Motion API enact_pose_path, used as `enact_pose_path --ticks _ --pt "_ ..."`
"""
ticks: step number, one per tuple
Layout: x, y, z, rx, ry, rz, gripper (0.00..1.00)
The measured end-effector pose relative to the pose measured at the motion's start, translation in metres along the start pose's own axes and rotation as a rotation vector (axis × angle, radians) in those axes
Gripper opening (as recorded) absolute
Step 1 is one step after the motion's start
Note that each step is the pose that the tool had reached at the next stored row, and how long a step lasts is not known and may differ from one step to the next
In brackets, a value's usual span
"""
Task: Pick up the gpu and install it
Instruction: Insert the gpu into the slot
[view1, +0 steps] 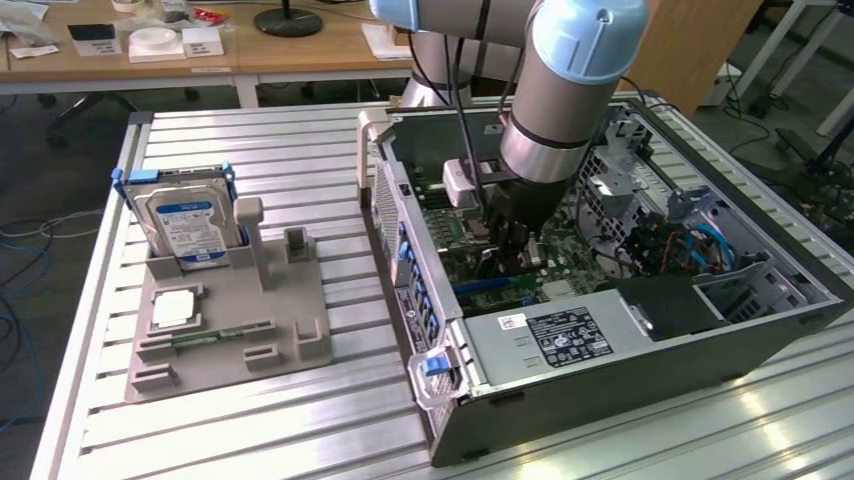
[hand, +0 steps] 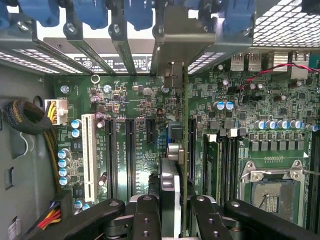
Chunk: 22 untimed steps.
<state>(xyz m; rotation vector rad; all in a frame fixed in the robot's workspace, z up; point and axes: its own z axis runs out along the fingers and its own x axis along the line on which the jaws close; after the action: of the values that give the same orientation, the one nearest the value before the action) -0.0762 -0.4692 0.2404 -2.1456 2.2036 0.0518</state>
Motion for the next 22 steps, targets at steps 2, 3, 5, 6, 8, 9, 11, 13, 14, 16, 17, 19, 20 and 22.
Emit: enact_pose_path --ticks 2,3,5,6,8,9,11,13,14,16,17,19,20,22 --pt "-0.0001 -0.0001 0.0002 0.0002 0.0003 0.0 0.28" --pt "-0.0003 -0.0002 0.0003 0.0002 0.0008 0.0 0.28" --pt "-0.0017 -0.0004 0.0004 0.0002 0.0035 0.0 0.28" --pt "-0.0032 -0.0008 0.0005 0.0002 0.0056 0.0 0.28" --pt "-0.0037 -0.0009 0.0006 0.0003 0.0106 0.0 0.28" --pt "-0.0038 -0.0008 0.0005 0.0007 0.021 0.0 0.28" --pt "-0.0038 -0.0008 0.0006 0.0012 0.043 -0.001 0.28" --pt "-0.0037 -0.0009 0.0007 0.0013 0.0436 -0.001 0.28" --pt "-0.0037 -0.0009 0.0006 0.0013 0.0437 -0.001 0.28" --pt "-0.004 -0.001 0.0006 0.0012 0.0438 -0.001 0.28" --pt "-0.0045 -0.0012 0.0007 0.0012 0.0438 -0.001 0.28" --pt "-0.005 -0.0013 0.0009 0.0013 0.0436 -0.001 0.28" --pt "-0.005 -0.0013 0.0009 0.0013 0.0437 -0.001 0.28" --pt "-0.0051 -0.0012 0.0009 0.0012 0.0438 -0.001 0.28"
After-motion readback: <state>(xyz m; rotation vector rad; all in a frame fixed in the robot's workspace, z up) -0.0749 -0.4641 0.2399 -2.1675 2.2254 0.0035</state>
